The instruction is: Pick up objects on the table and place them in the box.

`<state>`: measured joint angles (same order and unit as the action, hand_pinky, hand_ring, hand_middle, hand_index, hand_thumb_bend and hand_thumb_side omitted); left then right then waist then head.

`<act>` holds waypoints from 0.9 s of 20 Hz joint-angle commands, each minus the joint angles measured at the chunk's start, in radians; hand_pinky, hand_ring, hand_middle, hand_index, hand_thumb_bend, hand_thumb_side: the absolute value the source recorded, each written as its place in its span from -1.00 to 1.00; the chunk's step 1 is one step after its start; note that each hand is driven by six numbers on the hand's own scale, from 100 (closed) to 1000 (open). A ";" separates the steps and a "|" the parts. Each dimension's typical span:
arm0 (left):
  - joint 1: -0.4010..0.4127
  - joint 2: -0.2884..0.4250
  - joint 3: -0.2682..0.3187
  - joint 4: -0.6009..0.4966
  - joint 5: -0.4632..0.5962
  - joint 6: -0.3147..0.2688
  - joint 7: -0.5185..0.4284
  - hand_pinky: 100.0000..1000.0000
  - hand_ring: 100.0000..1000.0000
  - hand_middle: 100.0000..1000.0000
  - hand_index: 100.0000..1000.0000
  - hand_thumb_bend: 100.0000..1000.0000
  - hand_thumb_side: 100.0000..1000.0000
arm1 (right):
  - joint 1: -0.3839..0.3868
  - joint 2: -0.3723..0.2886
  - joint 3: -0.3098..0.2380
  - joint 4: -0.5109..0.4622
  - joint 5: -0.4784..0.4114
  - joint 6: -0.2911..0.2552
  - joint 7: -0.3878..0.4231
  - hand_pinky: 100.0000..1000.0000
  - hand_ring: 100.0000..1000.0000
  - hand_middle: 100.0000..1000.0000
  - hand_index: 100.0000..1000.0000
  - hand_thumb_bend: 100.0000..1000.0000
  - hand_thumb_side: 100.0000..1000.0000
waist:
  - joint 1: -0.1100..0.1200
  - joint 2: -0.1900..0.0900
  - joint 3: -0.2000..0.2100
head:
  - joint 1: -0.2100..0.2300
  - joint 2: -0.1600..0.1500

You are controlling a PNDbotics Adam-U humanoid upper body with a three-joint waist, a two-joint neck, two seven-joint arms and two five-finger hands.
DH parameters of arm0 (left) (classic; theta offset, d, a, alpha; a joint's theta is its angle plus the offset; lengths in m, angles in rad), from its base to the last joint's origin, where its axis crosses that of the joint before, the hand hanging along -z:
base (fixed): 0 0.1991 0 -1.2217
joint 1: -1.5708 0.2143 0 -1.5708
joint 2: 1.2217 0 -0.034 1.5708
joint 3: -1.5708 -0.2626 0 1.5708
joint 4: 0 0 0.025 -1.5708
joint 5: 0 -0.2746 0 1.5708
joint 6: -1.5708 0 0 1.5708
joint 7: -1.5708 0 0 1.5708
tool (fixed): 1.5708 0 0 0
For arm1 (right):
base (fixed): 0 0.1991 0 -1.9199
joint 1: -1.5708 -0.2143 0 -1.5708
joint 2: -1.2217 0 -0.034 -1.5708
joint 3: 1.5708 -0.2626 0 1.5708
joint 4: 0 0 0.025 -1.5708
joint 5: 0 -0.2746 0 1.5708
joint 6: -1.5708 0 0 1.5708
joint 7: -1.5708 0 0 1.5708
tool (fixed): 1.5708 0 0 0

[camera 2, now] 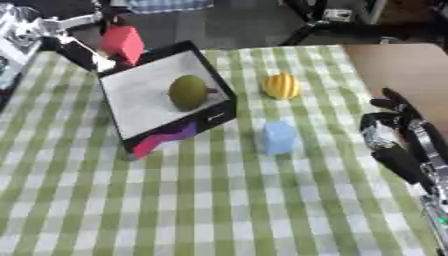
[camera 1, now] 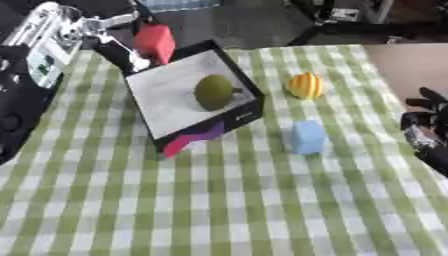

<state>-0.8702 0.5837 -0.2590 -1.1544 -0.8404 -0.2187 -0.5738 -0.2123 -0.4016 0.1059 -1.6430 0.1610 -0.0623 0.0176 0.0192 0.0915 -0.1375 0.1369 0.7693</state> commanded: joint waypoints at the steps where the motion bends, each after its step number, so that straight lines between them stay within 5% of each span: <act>1: -0.009 0.002 0.001 0.033 -0.045 0.002 -0.002 0.57 0.45 0.57 0.87 -0.07 0.06 | -0.016 -0.016 -0.003 -0.010 -0.002 -0.004 0.003 0.76 0.57 0.65 1.00 -0.96 0.04 | -0.004 -0.017 -0.001 | 0.001 0.001; 4: 0.005 0.008 0.005 0.042 -0.085 0.007 0.006 0.60 0.54 0.72 1.00 0.38 0.32 | -0.015 -0.018 -0.005 -0.010 -0.002 -0.004 0.002 0.76 0.57 0.65 1.00 -0.96 0.05 | -0.004 -0.016 0.002 | 0.001 0.001; 7: 0.026 0.022 0.023 0.030 -0.081 0.020 0.026 0.62 0.57 0.78 1.00 0.51 0.46 | -0.016 -0.019 -0.006 -0.010 -0.001 -0.004 0.002 0.76 0.57 0.65 1.00 -0.97 0.05 | -0.004 -0.015 0.006 | -0.001 0.001; 9: 0.045 0.036 0.043 0.004 -0.045 0.033 0.055 0.60 0.55 0.75 0.99 0.44 0.53 | -0.019 -0.021 -0.006 -0.010 0.001 -0.004 0.003 0.76 0.57 0.65 1.00 -0.97 0.05 | -0.004 -0.016 0.010 | -0.001 0.001; 11: 0.075 0.054 0.075 -0.050 0.036 0.054 0.113 0.54 0.44 0.63 0.90 0.03 0.74 | -0.024 -0.026 -0.009 -0.010 0.006 -0.004 0.003 0.76 0.57 0.65 1.00 -0.96 0.04 | -0.004 -0.015 0.015 | -0.001 0.001; 13: 0.117 0.074 0.101 -0.121 0.150 0.087 0.182 0.51 0.38 0.56 0.83 -0.14 0.80 | -0.034 -0.035 -0.014 -0.011 0.014 -0.003 0.001 0.76 0.58 0.66 1.00 -0.96 0.03 | -0.002 -0.015 0.020 | 0.000 0.001; 18: 0.283 0.117 0.183 -0.390 0.504 0.148 0.383 0.47 0.29 0.46 0.72 -0.31 0.75 | -0.085 -0.080 -0.022 -0.016 0.055 0.003 0.003 0.76 0.59 0.67 1.00 -0.94 0.01 | 0.001 -0.012 0.040 | -0.011 0.001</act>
<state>-0.5776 0.6568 -0.1086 -1.4712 -0.4121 -0.0840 -0.2369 -0.2806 -0.4437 0.0976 -1.6430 0.2027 -0.0599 0.0191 0.0195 0.0915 -0.0958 0.1294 0.7703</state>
